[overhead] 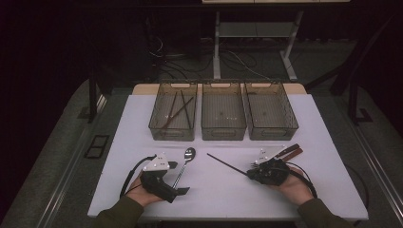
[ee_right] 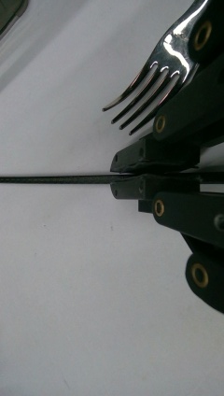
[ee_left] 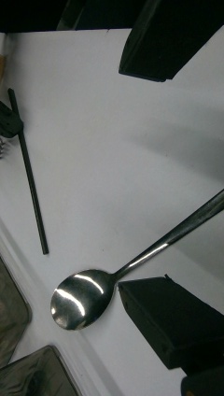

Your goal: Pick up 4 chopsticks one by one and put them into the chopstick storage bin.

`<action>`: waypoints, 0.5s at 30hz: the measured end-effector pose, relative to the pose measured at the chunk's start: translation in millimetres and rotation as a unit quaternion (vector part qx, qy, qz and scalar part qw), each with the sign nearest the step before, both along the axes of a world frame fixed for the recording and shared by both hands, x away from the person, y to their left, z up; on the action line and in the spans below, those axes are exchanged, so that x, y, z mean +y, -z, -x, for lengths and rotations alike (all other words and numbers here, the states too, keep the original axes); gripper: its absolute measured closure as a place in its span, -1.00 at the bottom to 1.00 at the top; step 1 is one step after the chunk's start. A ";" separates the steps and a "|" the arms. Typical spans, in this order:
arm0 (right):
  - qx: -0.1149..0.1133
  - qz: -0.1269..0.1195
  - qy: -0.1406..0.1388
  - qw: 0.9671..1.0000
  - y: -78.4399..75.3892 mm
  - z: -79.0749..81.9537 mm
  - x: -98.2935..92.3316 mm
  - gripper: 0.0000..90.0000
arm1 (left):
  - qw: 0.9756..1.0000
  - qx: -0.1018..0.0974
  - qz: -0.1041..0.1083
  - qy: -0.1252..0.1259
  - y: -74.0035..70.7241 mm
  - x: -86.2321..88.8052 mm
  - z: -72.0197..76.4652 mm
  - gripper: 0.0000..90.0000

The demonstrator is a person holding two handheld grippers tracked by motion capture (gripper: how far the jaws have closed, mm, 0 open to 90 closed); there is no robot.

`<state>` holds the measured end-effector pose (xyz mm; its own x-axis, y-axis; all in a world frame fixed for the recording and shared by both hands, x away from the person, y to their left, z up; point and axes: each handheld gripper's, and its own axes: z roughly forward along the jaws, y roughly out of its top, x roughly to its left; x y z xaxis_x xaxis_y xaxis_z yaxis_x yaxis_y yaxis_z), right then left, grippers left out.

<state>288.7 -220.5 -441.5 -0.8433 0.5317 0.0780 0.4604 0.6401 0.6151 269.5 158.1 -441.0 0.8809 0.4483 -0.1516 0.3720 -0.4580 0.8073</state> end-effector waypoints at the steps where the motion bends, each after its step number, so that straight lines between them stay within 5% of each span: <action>1: 0.001 0.000 0.000 1.000 -0.2 -0.1 -0.1 0.90 | 1.000 0.000 -0.001 0.001 0.0 0.1 0.0 -1.00; 15: 0.006 -0.028 0.007 1.000 -7.5 -1.3 -6.9 0.91 | 1.000 0.000 0.001 0.000 0.0 0.0 0.0 -1.00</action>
